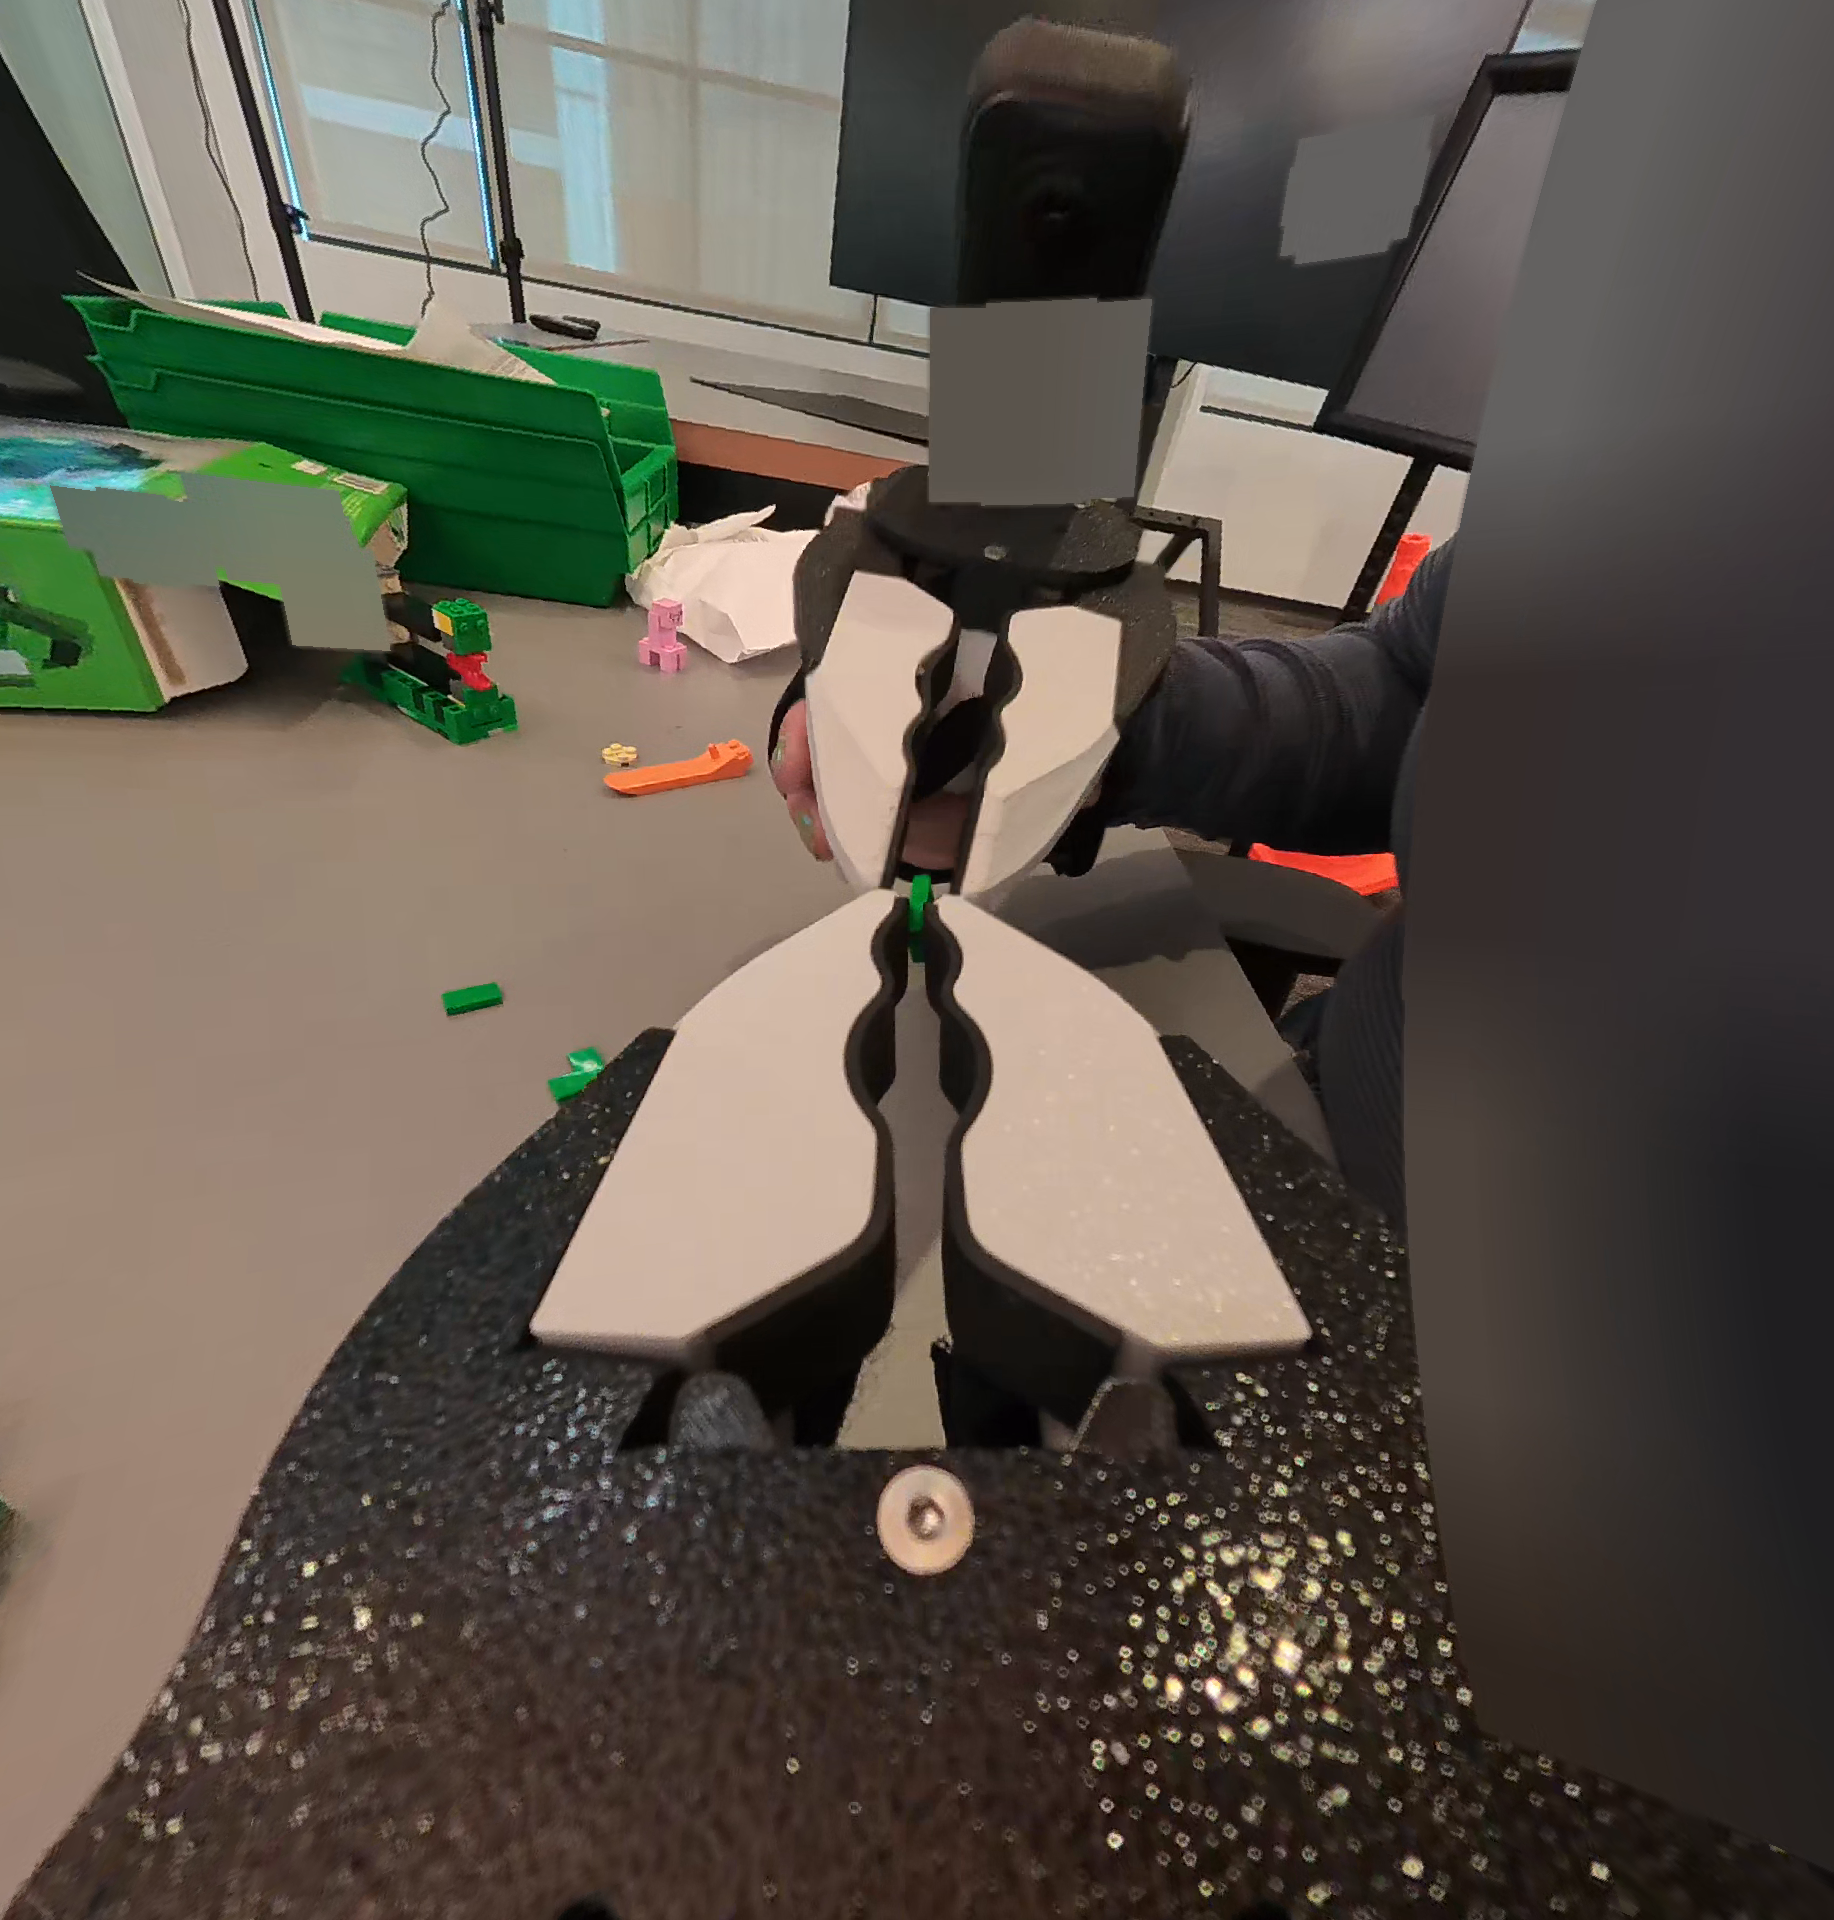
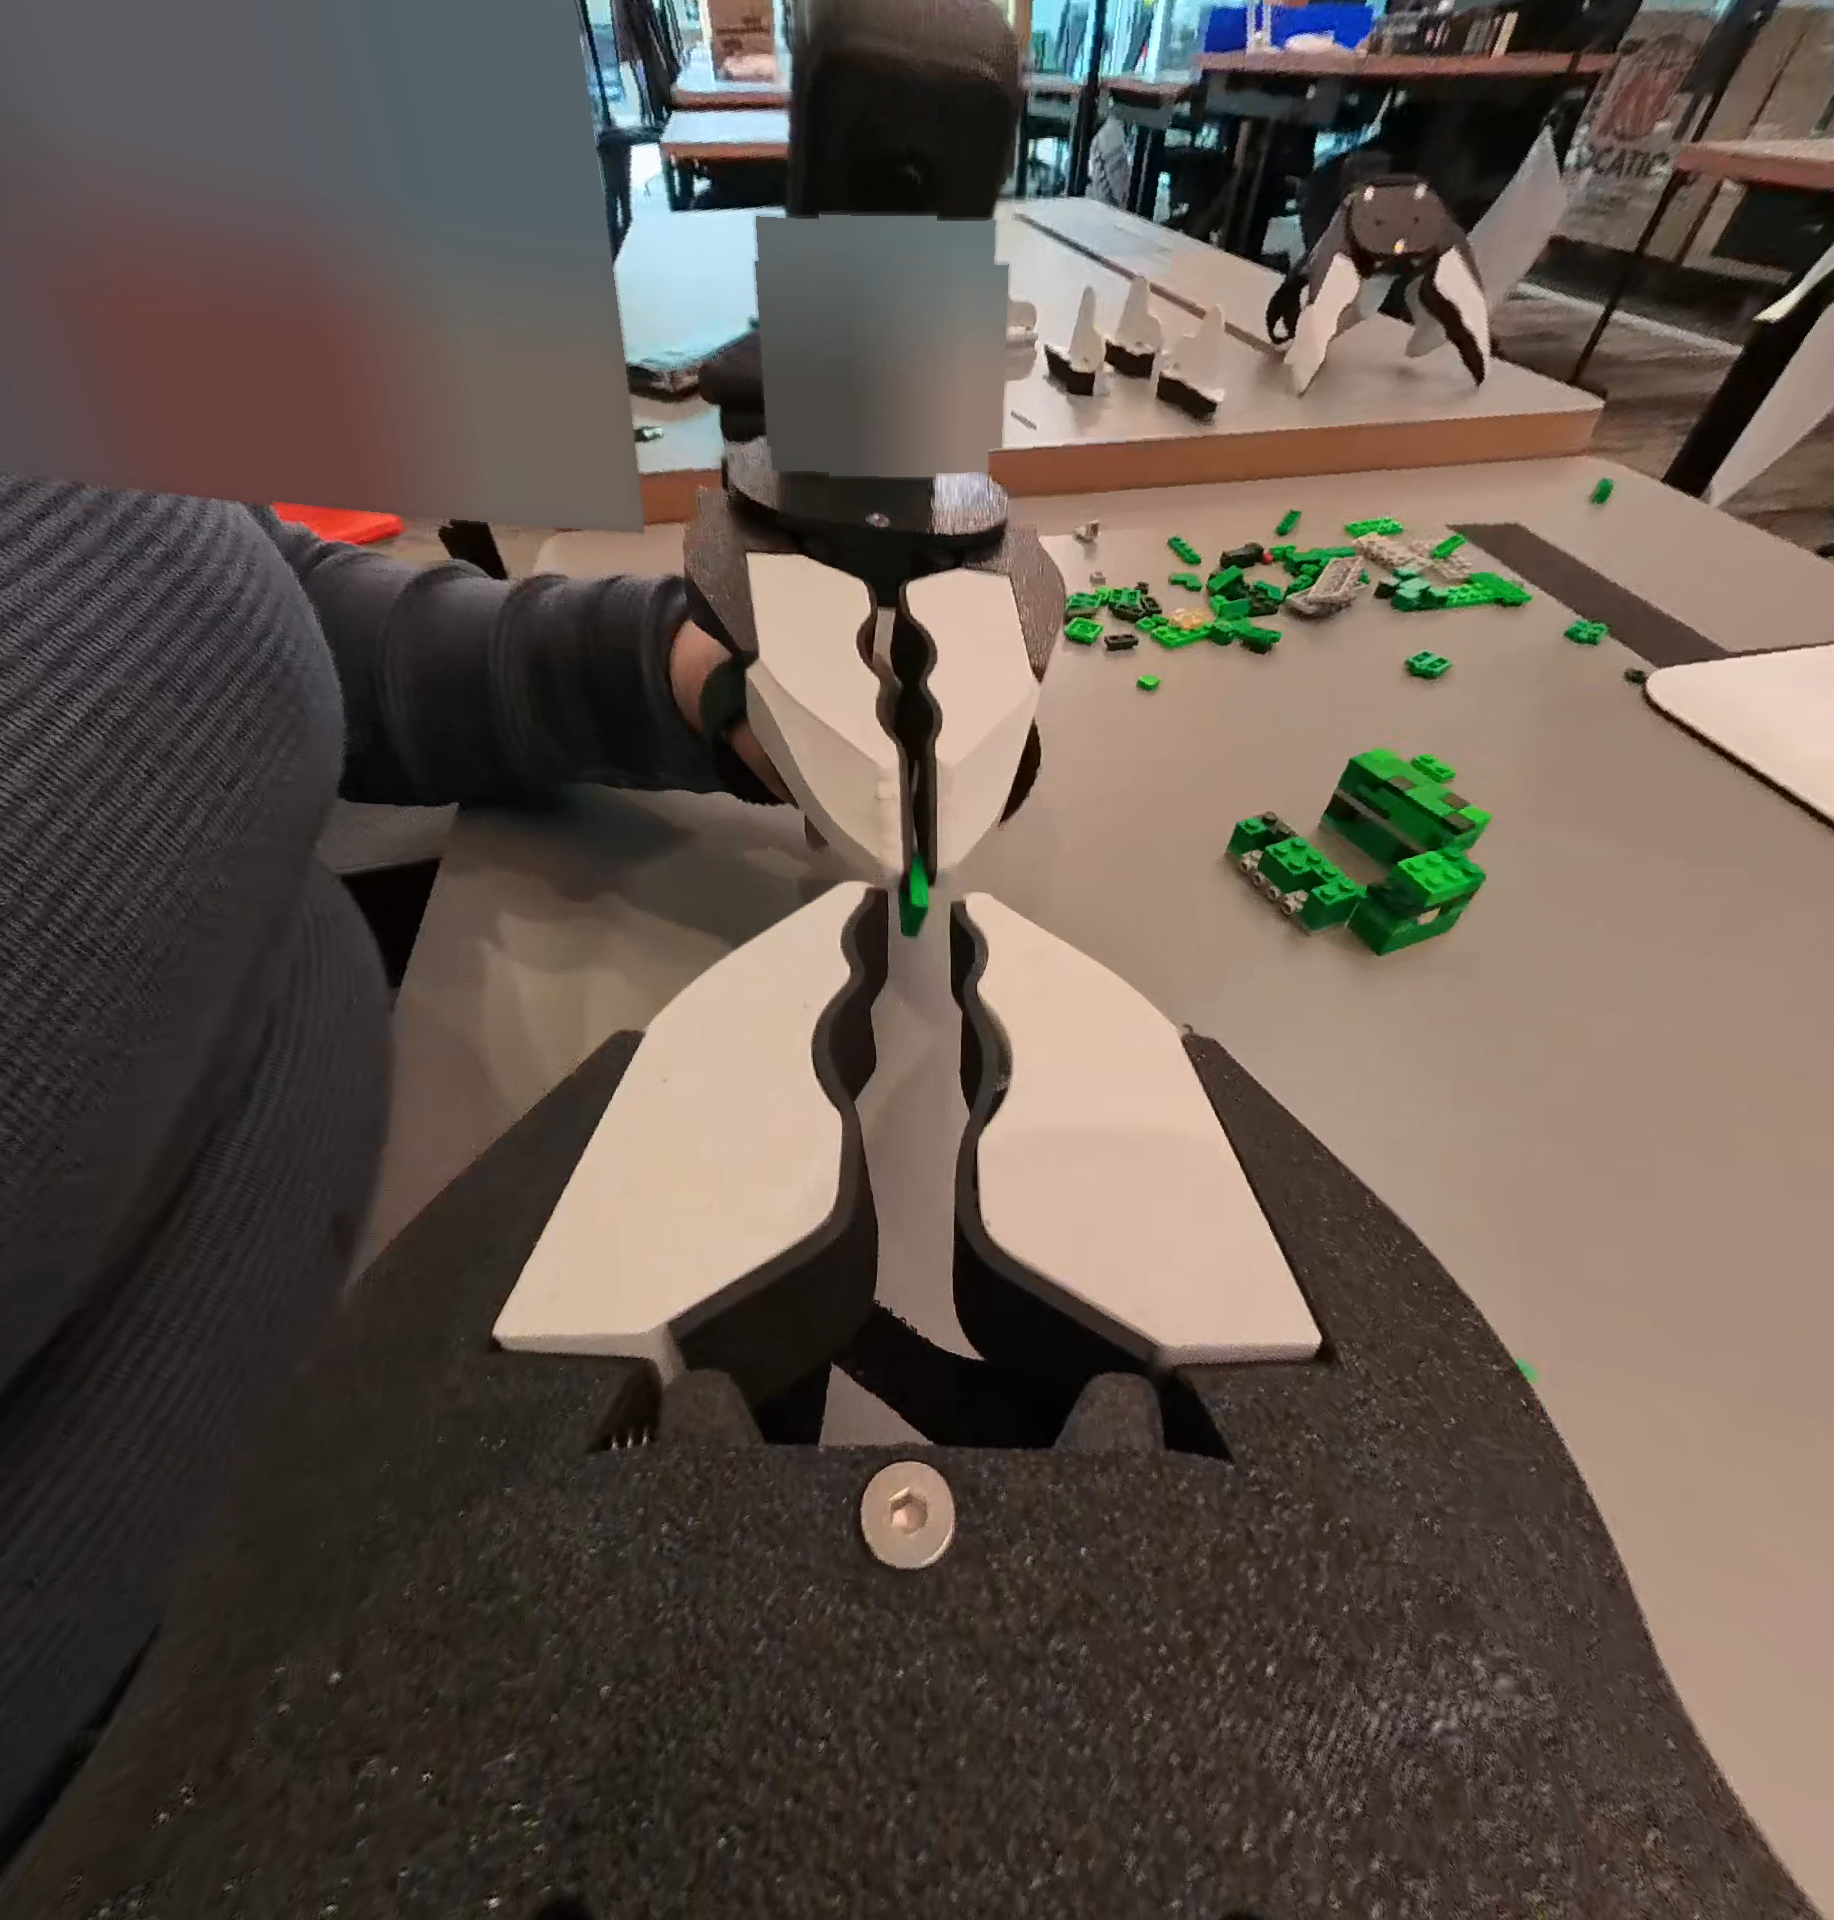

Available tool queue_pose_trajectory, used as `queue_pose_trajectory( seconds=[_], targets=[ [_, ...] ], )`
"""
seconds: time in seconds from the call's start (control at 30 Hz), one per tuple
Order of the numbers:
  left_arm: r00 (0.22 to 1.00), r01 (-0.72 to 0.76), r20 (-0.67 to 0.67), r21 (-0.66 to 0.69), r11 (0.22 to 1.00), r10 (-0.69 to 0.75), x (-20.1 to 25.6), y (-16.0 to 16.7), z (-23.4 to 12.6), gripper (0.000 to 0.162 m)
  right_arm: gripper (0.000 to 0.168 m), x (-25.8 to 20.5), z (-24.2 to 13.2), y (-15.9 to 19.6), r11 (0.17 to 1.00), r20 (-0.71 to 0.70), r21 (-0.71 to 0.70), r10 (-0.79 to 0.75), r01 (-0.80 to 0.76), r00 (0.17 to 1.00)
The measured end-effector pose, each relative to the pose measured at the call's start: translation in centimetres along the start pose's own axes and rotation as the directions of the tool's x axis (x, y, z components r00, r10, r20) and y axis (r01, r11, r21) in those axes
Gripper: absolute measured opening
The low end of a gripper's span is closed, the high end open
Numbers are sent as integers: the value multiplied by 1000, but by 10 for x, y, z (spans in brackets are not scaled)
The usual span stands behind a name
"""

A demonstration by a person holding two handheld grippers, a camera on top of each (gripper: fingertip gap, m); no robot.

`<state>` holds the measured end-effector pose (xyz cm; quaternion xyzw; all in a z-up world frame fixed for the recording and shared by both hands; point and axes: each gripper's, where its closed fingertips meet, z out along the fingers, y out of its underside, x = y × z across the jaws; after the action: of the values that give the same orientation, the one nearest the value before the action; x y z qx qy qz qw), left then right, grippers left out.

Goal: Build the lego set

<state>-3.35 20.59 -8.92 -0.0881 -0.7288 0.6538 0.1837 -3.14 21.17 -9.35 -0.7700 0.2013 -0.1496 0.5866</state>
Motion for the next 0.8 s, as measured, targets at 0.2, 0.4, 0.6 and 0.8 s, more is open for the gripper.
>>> queue_pose_trajectory(
  seconds=[0.2, 0.4, 0.6, 0.8],
  targets=[
    [1000, 26, 5, -24, 999, -26, -2, 3, 2, 3, 3, 2, -2, 7, 998, -2, -39, -40, 40, 999],
    [979, 28, 202, -85, 996, -10, -35, 17, -13, 1, 3, 96, -51, 87, 597, -170, -715, -654, 365, 737],
    [944, 41, 329, -6, 999, -37, -55, 6, -33, 2, 3, 118, -62, 115, 176, 135, -831, -856, 528, 498],
    [927, 37, 372, 3, 999, -35, -61, 4, -41, 2, 4, 114, -58, 114, 122, 212, -805, -855, 580, 474]
  ],
)
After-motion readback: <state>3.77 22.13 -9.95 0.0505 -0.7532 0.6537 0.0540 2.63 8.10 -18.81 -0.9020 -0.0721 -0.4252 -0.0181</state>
